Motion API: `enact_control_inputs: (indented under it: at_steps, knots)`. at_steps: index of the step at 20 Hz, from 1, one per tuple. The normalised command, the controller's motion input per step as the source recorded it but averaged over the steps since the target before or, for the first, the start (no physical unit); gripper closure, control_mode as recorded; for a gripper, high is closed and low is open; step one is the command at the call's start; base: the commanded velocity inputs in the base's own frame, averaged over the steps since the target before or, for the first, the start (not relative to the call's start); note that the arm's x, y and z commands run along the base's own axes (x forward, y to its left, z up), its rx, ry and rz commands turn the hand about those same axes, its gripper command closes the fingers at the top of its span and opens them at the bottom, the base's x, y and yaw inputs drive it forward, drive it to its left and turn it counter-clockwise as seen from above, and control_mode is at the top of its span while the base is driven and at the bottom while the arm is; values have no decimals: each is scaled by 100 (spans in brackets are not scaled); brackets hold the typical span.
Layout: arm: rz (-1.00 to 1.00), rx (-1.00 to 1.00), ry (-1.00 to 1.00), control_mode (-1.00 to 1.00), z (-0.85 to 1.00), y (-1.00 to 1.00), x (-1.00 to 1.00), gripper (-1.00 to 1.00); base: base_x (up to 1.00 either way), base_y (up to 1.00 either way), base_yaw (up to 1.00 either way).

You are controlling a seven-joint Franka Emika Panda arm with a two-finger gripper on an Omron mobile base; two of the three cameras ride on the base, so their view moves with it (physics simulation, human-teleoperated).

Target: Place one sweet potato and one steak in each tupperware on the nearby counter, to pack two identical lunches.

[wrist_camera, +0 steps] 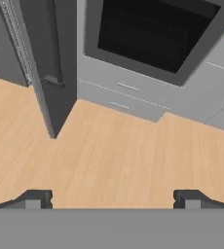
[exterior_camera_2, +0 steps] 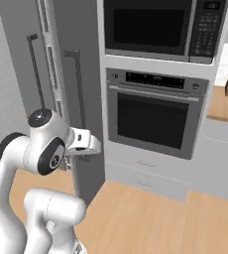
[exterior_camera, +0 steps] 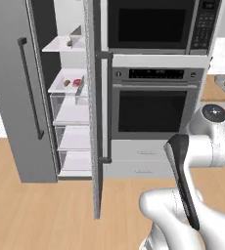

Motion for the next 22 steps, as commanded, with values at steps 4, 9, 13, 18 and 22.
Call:
enact_control_inputs:
  at_steps: [4, 9, 13, 18, 22]
  knots:
    - [0, 0, 0, 100, 0, 0, 0, -100, -23, 100, 0]
    - [0, 0, 0, 100, 0, 0, 0, -100, 24, 100, 0]
    - [0, 0, 0, 100, 0, 0, 0, -100, 50, 100, 0]
    - [0, 0, 0, 100, 0, 0, 0, -100, 50, 100, -5]
    - [0, 0, 0, 100, 0, 0, 0, -100, 58, 73, -15]
